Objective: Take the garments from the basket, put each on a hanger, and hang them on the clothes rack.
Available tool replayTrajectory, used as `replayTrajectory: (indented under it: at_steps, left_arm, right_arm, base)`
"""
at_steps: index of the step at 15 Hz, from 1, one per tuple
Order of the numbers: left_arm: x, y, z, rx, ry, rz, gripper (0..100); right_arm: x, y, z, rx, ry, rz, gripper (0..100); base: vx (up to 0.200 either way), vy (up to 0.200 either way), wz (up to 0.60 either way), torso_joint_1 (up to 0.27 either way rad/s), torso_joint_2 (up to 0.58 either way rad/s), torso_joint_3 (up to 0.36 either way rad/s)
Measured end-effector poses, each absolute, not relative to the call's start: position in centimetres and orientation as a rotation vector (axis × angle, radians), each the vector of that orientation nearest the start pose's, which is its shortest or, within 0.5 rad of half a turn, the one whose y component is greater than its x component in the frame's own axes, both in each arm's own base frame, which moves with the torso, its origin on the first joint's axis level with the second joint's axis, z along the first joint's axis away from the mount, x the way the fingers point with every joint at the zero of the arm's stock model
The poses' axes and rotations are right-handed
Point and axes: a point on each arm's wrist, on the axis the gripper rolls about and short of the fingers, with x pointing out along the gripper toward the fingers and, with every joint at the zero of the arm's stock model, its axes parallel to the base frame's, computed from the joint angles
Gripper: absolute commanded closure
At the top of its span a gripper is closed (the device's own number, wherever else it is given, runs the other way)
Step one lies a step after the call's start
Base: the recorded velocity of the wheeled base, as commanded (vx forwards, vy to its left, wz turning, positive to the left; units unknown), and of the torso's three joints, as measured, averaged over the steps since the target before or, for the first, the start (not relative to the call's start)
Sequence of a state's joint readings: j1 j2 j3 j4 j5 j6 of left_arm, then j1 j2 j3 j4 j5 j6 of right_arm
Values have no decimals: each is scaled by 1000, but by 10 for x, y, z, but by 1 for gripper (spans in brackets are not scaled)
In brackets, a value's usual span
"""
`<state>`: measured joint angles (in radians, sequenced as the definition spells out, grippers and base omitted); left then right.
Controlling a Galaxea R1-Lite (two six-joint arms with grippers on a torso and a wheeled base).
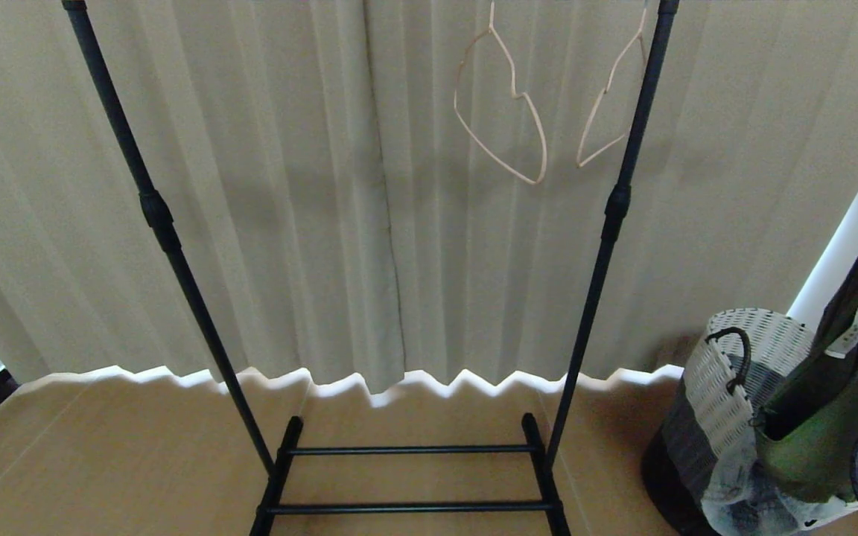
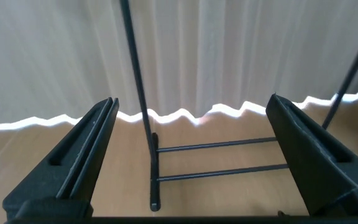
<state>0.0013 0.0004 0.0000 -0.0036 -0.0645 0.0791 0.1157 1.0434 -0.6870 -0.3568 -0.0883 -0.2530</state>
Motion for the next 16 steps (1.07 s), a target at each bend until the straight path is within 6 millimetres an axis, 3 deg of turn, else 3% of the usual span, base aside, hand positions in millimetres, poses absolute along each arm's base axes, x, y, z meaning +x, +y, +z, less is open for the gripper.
replayTrajectory:
  at_steps: [3, 6, 9, 12, 16]
  left_arm:
    - [-27, -2, 91, 69, -67, -69, 0]
    - [-34, -1, 132, 66, -151, -88, 0]
    - [-25, 0, 187, 62, -204, -149, 0]
    - [11, -3, 245, 59, -200, -216, 0]
    - [96, -26, 293, 68, -135, -320, 0]
  right_arm:
    - [157, 29, 296, -242, -69, 98, 100]
    - [176, 47, 330, -225, -151, 162, 100]
    - [202, 65, 354, -211, -206, 206, 100]
    - [223, 82, 367, -201, -235, 245, 100]
    - [240, 97, 380, -189, -273, 272, 100]
  base:
    - [0, 0, 0, 0, 0, 0]
    - [0, 0, 0, 0, 0, 0]
    - [0, 0, 0, 0, 0, 0]
    - [0, 0, 0, 0, 0, 0]
    - [0, 0, 0, 0, 0, 0]
